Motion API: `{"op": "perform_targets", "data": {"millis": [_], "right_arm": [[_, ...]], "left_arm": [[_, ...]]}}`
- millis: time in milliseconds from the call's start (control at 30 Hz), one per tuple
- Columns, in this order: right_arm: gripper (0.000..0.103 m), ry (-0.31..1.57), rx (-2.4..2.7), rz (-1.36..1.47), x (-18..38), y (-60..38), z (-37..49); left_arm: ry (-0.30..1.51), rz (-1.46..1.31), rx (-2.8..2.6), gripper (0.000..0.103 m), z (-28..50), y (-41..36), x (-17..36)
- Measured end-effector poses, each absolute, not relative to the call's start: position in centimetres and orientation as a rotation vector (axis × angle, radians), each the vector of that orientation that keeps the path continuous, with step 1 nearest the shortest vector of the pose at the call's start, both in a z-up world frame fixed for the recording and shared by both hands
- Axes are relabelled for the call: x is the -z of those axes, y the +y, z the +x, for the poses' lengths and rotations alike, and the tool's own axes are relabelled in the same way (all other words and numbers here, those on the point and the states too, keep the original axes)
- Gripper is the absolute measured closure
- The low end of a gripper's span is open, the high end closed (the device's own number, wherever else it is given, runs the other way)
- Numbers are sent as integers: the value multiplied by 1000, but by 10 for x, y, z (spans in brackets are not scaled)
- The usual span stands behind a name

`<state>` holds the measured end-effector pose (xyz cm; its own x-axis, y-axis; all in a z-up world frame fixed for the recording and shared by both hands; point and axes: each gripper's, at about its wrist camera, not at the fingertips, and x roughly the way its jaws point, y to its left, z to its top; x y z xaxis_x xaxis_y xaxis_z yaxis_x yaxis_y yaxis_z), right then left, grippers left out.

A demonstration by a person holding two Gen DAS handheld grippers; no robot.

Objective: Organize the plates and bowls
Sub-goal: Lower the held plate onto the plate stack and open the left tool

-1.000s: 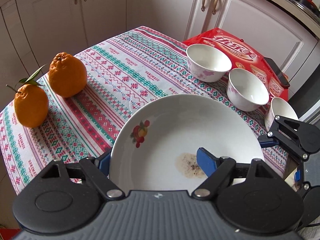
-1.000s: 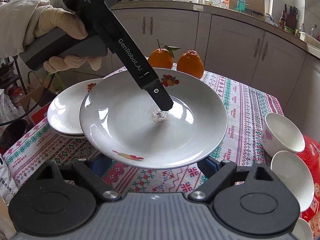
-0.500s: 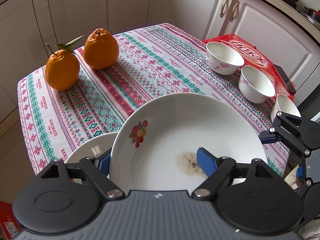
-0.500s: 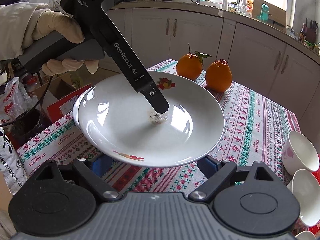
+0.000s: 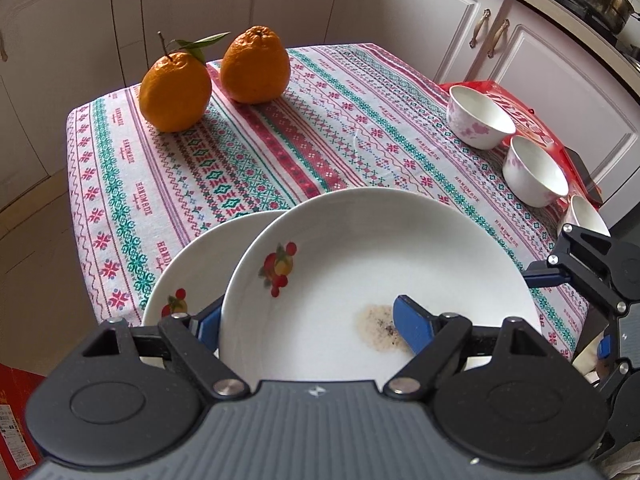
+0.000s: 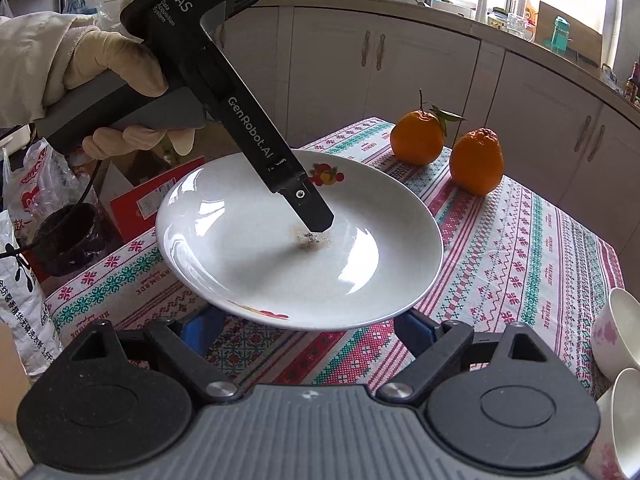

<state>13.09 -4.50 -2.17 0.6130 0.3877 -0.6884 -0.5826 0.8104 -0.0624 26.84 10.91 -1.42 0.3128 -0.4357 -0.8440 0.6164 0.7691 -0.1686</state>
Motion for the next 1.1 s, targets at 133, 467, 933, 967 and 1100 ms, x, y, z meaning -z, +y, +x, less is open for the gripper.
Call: {"op": "perform_targets", "data": {"millis": [133, 467, 933, 967, 1100], "right_arm": [[9, 713, -574, -312, 21, -40, 132], [9, 713, -583, -334, 22, -32, 135], [9, 712, -593, -336, 22, -28, 138], [9, 712, -594, -335, 22, -28, 137], [9, 712, -596, -332, 21, -27, 138]], "left_arm": [[1048, 190, 689, 19, 270, 115, 20], [1056, 164, 680, 18, 274, 124, 28], [1065, 150, 668, 18, 278, 130, 31], [1066, 151, 667, 18, 278, 130, 31], [1070, 151, 660, 18, 278, 131, 33]]}}
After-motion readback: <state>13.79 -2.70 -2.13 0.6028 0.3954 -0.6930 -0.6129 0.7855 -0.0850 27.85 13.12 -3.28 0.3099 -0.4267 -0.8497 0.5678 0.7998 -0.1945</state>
